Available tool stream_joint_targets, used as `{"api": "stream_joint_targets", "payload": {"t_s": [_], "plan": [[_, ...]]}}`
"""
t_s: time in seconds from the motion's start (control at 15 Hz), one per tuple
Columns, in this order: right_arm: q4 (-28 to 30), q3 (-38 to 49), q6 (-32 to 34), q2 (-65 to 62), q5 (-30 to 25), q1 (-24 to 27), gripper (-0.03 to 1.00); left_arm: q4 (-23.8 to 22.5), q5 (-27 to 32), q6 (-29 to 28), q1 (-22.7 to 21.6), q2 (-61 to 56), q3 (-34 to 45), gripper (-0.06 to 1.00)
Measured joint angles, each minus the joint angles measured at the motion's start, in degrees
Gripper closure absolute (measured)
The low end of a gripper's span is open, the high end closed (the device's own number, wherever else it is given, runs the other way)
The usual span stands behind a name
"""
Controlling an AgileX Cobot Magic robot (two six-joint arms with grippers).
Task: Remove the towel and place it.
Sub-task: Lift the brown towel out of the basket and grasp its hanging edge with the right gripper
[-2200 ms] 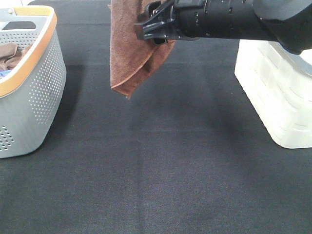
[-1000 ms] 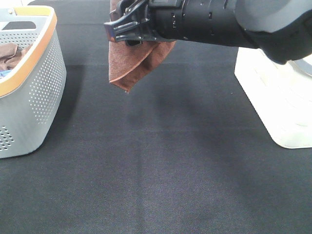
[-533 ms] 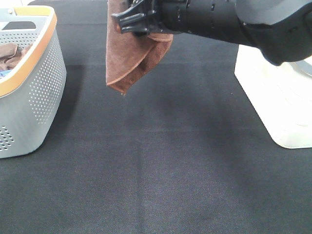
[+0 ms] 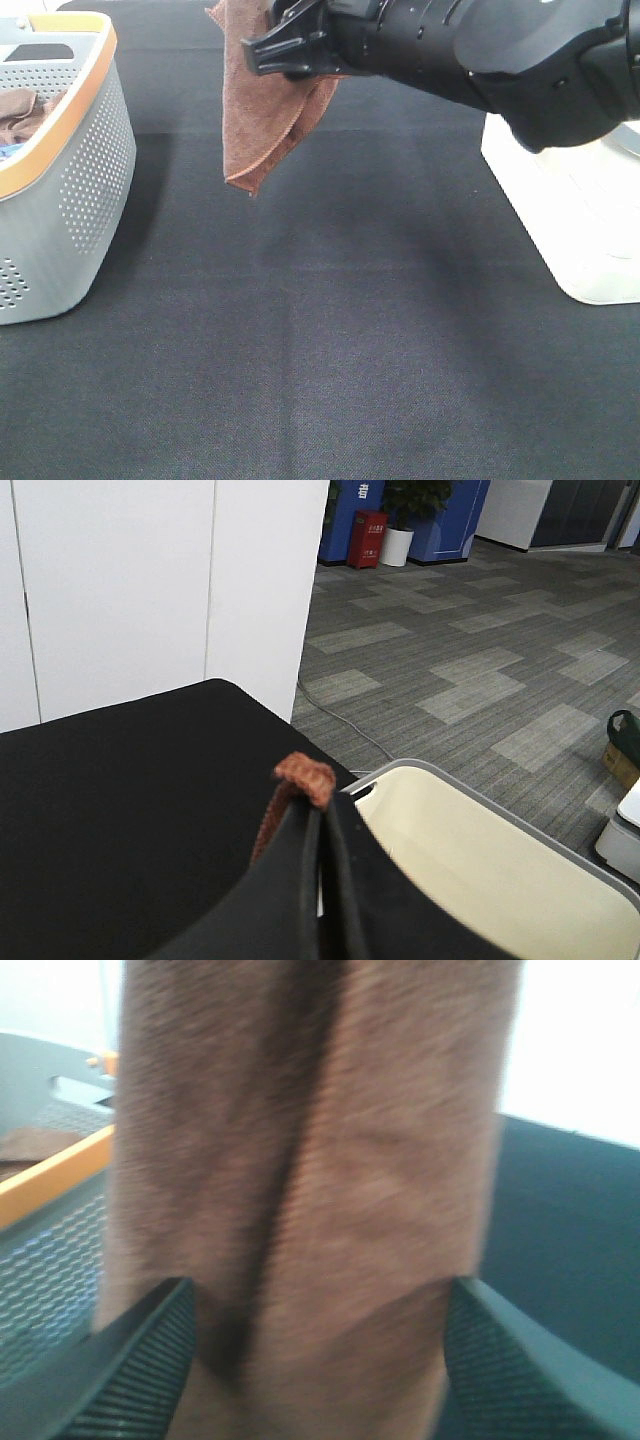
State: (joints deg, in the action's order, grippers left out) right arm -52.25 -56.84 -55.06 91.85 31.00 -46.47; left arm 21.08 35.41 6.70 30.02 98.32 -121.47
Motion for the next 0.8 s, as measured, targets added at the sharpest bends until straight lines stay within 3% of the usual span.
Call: {"api": "stream_joint_targets", "payload": {"t_s": [0.47, 0.8], "plan": [[-2.2, 0.0, -5.3, 1.1, 3.4, 0.0, 0.39, 0.0, 0.1, 0.0, 0.0, 0.0, 0.0, 0.94], [-4.9, 0.0, -7.4, 1.9, 3.8, 0.0, 0.57, -0.9, 0.1, 0.0, 0.0, 0.0, 0.0, 0.94]]}}
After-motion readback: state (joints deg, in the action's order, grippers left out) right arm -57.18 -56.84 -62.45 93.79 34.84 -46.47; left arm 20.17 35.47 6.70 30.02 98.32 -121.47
